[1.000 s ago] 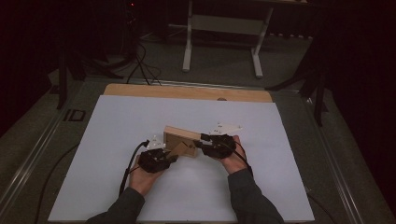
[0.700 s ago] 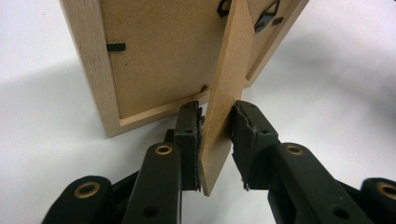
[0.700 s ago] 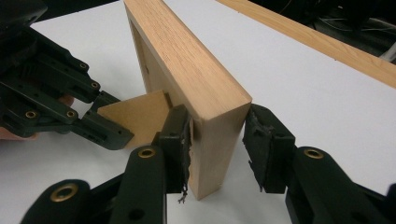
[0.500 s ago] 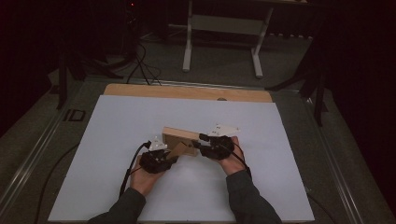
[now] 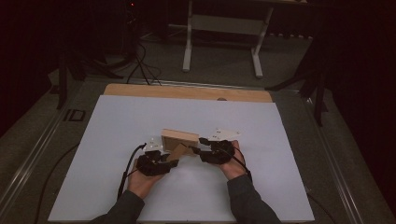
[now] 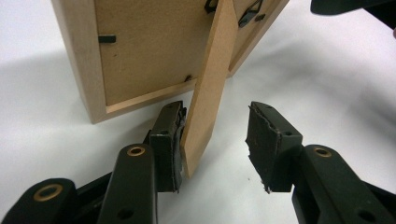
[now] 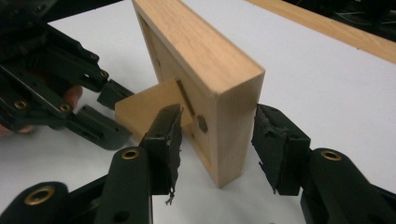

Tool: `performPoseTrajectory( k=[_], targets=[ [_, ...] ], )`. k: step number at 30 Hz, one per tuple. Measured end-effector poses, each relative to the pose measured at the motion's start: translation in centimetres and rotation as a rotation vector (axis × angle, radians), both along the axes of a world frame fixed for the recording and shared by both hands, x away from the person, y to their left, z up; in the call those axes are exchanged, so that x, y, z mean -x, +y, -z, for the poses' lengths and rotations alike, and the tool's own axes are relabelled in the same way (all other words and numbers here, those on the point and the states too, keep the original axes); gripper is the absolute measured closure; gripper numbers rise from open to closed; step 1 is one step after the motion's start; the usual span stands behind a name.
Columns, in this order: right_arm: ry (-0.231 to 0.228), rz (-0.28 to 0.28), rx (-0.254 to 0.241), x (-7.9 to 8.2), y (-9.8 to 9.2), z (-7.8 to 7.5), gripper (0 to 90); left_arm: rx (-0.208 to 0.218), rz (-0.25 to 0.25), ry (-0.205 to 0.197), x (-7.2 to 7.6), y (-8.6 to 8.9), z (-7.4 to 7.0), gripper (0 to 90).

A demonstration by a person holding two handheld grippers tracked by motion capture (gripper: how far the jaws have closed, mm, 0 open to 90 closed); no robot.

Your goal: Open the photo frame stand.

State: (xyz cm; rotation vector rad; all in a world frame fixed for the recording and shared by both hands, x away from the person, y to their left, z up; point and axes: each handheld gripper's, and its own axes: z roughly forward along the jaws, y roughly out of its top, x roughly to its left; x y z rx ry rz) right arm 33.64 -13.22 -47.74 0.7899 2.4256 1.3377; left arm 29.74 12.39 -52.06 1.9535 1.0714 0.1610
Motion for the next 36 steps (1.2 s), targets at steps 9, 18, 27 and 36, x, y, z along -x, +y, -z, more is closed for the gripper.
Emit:
performPoseTrajectory(
  k=[9, 18, 27, 36],
  targets=[
    [-0.002, -0.017, 0.013, 0.62, 0.03, 0.2, 50.8, 0.007, -0.006, -0.001, 0.17, 0.39, -0.09, 56.4],
    [-0.001, -0.017, 0.014, 0.56, 0.03, 0.24, 50.6, -0.032, -0.03, -0.025, 0.07, 0.57, 0.01, 75.3],
    [0.0, -0.021, 0.01, 0.57, -0.03, 0.17, 50.1, -0.046, -0.021, -0.031, 0.21, 0.7, 0.14, 80.8],
    [-0.011, -0.013, 0.007, 0.6, -0.22, -0.01, 47.2, -0.057, -0.001, -0.018, 0.56, 0.47, 0.39, 82.6]
  ],
)
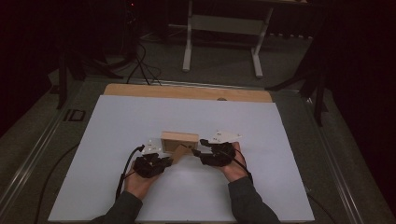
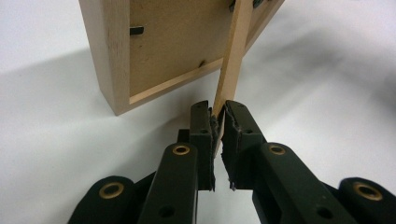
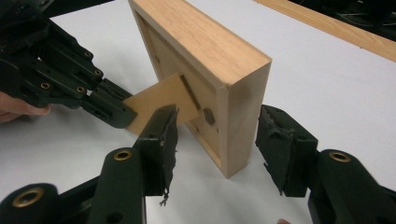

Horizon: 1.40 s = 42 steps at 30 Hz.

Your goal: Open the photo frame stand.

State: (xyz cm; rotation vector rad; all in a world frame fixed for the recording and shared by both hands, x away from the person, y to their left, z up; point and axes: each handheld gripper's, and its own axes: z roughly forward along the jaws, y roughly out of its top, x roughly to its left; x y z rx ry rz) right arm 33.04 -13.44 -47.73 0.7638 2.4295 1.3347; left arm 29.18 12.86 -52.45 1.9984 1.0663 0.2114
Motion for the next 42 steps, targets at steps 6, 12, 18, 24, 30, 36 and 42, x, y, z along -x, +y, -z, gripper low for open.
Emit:
performPoseTrajectory(
  k=[6, 12, 18, 24, 30, 36, 42],
  targets=[
    [-0.001, -0.01, 0.004, 0.3, 0.0, -0.1, 45.6, -0.013, 0.014, 0.008, 0.3, -0.2, 0.2, 83.6],
    [-0.008, -0.026, 0.011, 0.5, -0.1, -0.3, 43.8, -0.029, 0.024, 0.017, 0.8, -0.6, 0.5, 84.6],
    [-0.006, -0.038, 0.027, 0.8, 0.1, -0.2, 42.2, -0.034, 0.022, 0.025, 1.2, -0.6, 0.8, 84.4],
    [-0.004, -0.038, 0.06, 1.7, -0.3, 0.1, 40.8, -0.037, 0.014, 0.033, 1.5, -0.4, 1.0, 83.0],
    [0.007, -0.025, 0.049, 1.9, -0.8, 0.4, 40.7, -0.023, 0.0, 0.038, 1.8, 0.0, 0.9, 80.0],
    [0.006, -0.019, 0.047, 2.1, -0.9, 0.5, 40.7, -0.025, -0.005, 0.032, 2.1, 0.3, 0.7, 78.5],
    [0.013, -0.019, 0.051, 1.9, -0.7, 1.1, 41.2, -0.026, -0.014, 0.03, 2.1, 0.5, 0.5, 77.7]
  ],
)
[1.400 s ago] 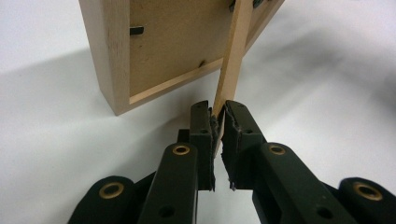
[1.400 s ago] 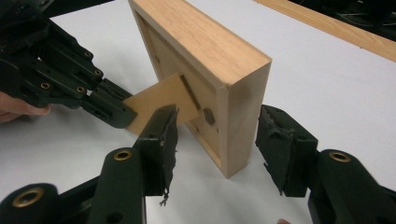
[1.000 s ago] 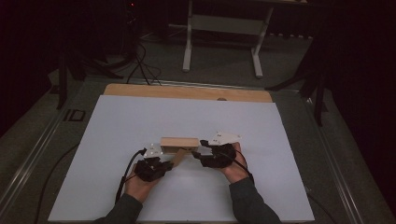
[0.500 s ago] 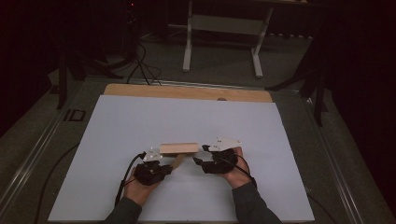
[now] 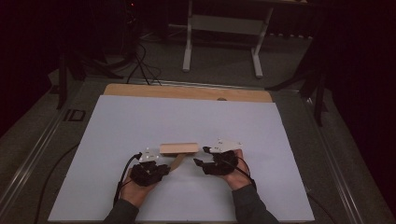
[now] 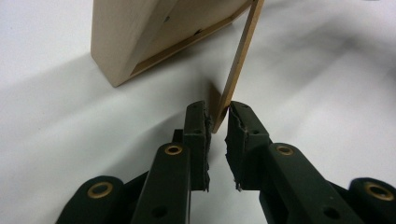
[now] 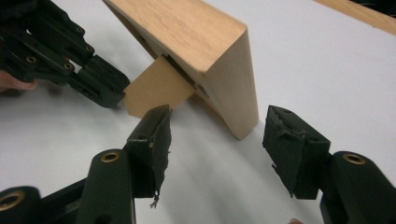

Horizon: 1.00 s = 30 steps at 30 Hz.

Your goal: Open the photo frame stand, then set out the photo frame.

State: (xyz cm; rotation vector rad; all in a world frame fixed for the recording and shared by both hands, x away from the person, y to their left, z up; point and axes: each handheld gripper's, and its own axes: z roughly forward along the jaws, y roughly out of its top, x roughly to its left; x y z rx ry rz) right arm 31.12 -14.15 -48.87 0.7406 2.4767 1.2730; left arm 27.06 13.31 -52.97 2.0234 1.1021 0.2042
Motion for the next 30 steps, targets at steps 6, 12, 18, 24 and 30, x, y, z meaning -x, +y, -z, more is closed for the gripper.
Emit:
performPoseTrajectory(
  k=[6, 12, 18, 24, 30],
  targets=[
    [0.001, -0.004, 0.013, 0.0, 0.0, 0.2, 41.3, -0.016, 0.002, -0.008, 0.1, 0.1, -0.2, 76.7],
    [-0.001, 0.002, 0.018, 0.1, -0.2, 0.2, 41.6, 0.001, -0.006, -0.011, 0.3, 0.6, -0.5, 75.9],
    [-0.005, -0.002, 0.027, 0.1, -0.2, 0.3, 41.6, 0.016, -0.015, -0.013, 0.4, 1.0, -0.7, 75.8],
    [-0.007, 0.004, 0.027, -0.1, -0.2, 0.2, 41.8, 0.019, -0.026, -0.024, 0.5, 1.4, -1.0, 75.9],
    [-0.01, 0.014, 0.016, -0.2, -0.6, 0.0, 41.9, 0.025, -0.043, -0.039, 0.5, 1.7, -1.3, 75.8]
  ],
)
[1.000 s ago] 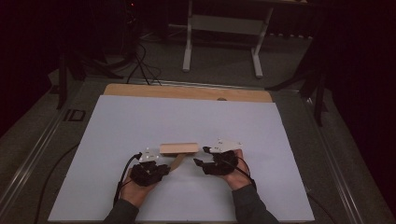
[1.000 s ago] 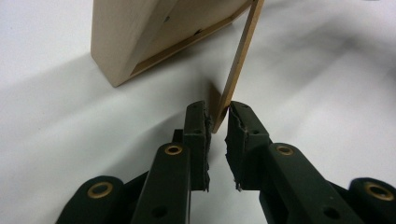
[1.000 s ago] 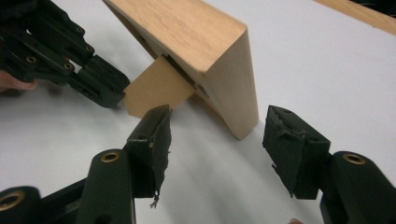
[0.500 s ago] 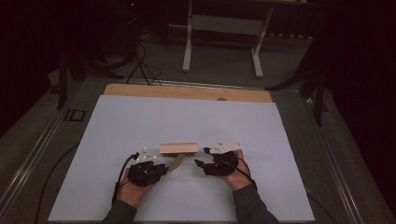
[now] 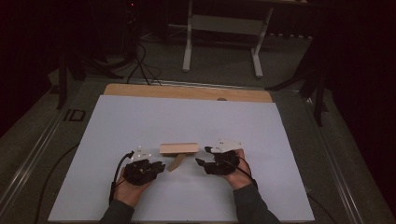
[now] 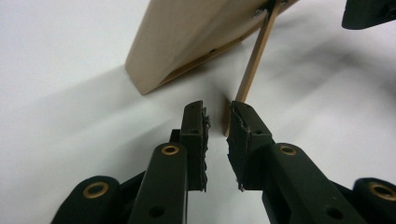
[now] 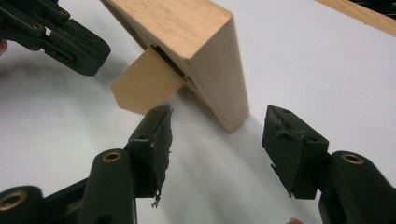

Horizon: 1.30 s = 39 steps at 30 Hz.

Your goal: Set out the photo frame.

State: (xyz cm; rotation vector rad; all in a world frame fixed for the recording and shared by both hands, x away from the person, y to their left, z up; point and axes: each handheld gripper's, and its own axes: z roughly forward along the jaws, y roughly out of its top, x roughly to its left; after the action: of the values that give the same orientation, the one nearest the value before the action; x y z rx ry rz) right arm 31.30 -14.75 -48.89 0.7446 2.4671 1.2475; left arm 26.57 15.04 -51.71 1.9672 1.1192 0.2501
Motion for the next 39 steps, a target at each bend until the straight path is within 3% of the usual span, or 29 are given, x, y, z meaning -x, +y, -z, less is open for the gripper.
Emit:
performPoseTrajectory(
  k=[7, 13, 19, 20, 27, 33, 39],
  targets=[
    [0.001, 0.013, -0.014, -0.3, -0.8, -0.3, 45.8, -0.011, -0.008, -0.041, 0.3, 0.2, -0.5, 73.5],
    [-0.002, 0.02, -0.019, -0.4, -1.1, -0.5, 50.7, -0.005, -0.012, -0.052, 0.3, 0.3, -0.7, 73.8],
    [-0.016, 0.067, -0.034, -0.4, -1.7, -0.8, 64.1, -0.013, 0.002, -0.057, 0.2, 0.1, -0.7, 74.4],
    [-0.025, 0.094, -0.047, -0.5, -1.8, -0.9, 68.6, -0.016, 0.003, -0.059, 0.2, 0.0, -0.7, 74.6],
    [-0.063, 0.129, -0.088, -0.5, -1.0, -1.4, 88.2, -0.035, 0.017, -0.076, 0.2, -0.7, -0.7, 77.5],
    [-0.069, 0.136, -0.134, -0.6, -0.5, -2.1, 89.6, -0.05, 0.012, -0.08, 0.0, -1.0, -0.6, 82.0],
    [-0.076, 0.119, -0.146, -0.8, 0.4, -2.7, 89.6, -0.064, 0.012, -0.093, -0.3, -1.3, -0.7, 88.4]
  ],
)
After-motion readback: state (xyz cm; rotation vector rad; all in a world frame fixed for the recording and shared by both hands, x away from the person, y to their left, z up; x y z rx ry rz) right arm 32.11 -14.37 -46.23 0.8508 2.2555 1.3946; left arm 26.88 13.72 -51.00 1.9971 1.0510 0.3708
